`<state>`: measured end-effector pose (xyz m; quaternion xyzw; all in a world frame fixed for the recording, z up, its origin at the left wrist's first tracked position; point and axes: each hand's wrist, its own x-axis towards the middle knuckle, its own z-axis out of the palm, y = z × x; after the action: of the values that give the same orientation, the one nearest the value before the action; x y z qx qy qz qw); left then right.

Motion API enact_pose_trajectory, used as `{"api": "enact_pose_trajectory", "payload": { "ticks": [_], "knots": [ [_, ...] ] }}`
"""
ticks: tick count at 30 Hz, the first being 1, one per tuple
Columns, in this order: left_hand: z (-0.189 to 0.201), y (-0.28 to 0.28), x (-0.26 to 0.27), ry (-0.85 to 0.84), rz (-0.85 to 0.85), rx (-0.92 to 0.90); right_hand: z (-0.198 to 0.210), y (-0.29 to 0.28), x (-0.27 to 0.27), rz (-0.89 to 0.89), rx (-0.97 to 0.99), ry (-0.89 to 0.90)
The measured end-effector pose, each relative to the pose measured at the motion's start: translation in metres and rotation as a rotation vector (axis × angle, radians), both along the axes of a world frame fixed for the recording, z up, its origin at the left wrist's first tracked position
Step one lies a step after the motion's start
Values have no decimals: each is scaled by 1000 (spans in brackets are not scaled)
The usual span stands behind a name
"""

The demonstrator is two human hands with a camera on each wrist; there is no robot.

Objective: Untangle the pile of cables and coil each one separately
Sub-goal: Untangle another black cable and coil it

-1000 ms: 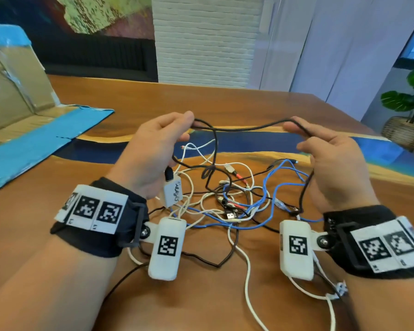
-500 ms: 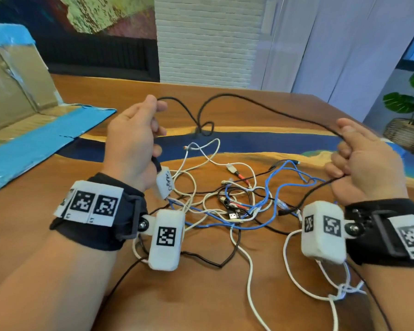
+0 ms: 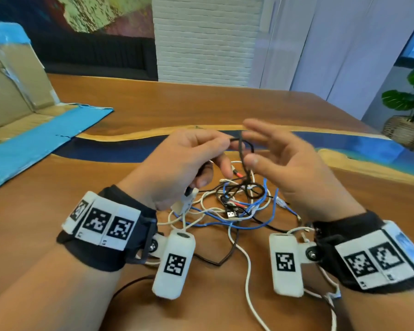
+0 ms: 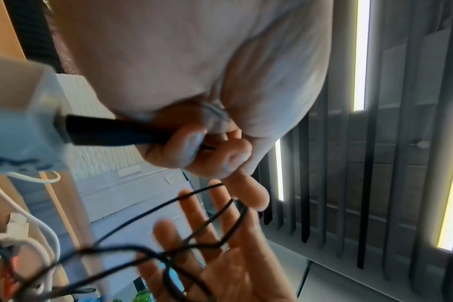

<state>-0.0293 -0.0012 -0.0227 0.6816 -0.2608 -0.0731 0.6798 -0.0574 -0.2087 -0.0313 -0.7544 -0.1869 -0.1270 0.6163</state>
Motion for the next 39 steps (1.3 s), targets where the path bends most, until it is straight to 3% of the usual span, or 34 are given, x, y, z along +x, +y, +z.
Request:
{"api": "enact_pose_trajectory", "payload": {
  "ticks": [4,7,10,13,16,19,22,26,29,31,34,39],
  "knots": [
    [0,0,4,68,98,-116,-7,-3,4,-60,46,141],
    [2,5,10,155,222,-254,-4,-12,7,-60,263,148],
    [4,13,19,212,315,-412,1,-30,16,-251,457,198],
    [6,23,25,233,377,-493,2,-53,25,-403,776,313],
    [7,34,30,235,436,-537,-1,-73,28,-447,1182,271],
    [8,40,34,239,491,-547,-7,-84,32,-483,1348,208],
    [7,38,33,250,476,-498,-10,-87,35,-482,1235,247],
    [6,28,27,215,374,-323,-7,-70,36,-532,835,305],
    [7,20,20,166,321,-246,-6,-56,32,-740,526,129],
    [7,16,15,128,275,-210,-2,-45,23,-771,390,-27],
    [7,9,7,68,206,-210,2,-27,12,-676,112,-169],
    [9,6,-1,15,24,-376,-6,-6,11,-222,-67,2]
  ]
}}
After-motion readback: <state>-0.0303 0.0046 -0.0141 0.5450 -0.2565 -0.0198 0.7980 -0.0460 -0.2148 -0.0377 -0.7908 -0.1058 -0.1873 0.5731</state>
